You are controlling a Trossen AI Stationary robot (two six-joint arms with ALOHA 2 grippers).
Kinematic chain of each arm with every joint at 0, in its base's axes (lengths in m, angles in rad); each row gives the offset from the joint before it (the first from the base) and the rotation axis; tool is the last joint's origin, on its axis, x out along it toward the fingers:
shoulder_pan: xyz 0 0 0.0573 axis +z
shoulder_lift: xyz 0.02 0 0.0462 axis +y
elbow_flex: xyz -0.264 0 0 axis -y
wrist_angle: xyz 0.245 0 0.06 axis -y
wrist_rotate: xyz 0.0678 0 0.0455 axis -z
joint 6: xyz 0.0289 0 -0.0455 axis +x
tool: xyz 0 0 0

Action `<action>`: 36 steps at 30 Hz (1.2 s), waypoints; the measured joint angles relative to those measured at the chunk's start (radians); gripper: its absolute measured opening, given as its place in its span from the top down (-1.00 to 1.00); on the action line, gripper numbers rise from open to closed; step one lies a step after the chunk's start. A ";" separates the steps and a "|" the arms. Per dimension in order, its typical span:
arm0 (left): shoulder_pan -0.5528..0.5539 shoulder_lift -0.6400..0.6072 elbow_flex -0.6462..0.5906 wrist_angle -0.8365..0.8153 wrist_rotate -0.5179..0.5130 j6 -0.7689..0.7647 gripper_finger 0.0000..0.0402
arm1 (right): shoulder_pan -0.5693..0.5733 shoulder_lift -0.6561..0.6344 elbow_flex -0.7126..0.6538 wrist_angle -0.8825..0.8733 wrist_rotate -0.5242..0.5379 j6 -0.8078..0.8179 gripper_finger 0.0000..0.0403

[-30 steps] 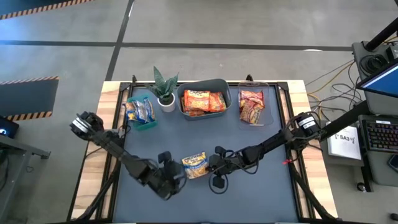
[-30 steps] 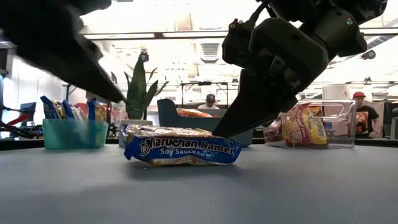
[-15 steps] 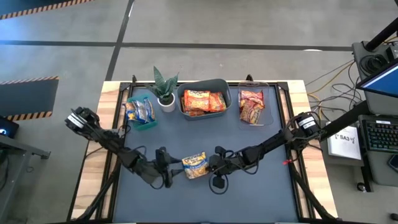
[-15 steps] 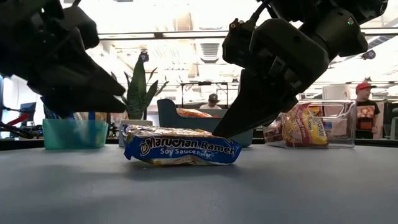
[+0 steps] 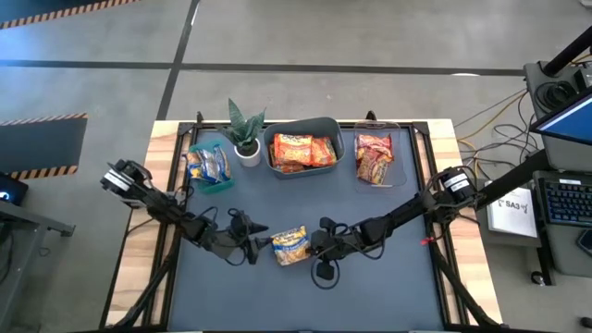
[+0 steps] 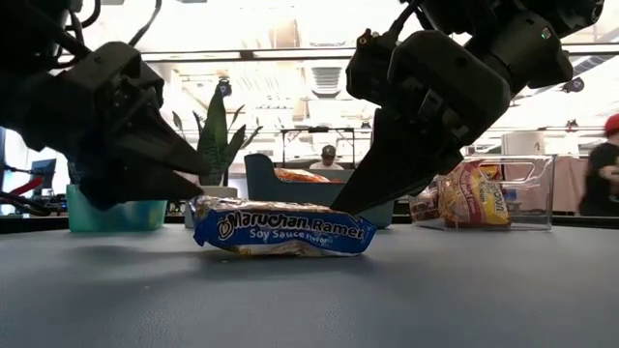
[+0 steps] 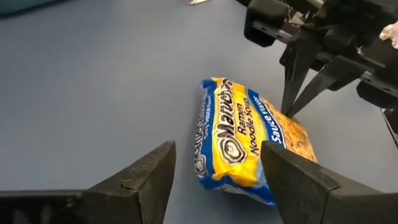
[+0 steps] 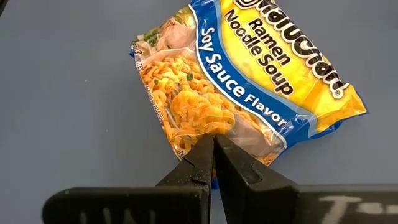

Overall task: Sort Maruchan noodles
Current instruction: Put the blue noodle pack into the green bin

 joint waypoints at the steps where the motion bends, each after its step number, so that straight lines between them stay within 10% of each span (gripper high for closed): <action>1: 0.001 0.003 -0.001 0.000 0.001 -0.011 -0.10 | 0.000 0.000 0.000 0.000 0.000 0.000 0.96; 27: 0.002 0.313 0.091 0.314 0.011 -0.076 -0.11 | 0.001 0.000 -0.001 0.007 0.000 -0.026 0.96; 36: 0.002 0.306 0.091 0.322 0.011 -0.070 0.24 | 0.001 -0.001 -0.001 0.014 -0.004 -0.014 0.95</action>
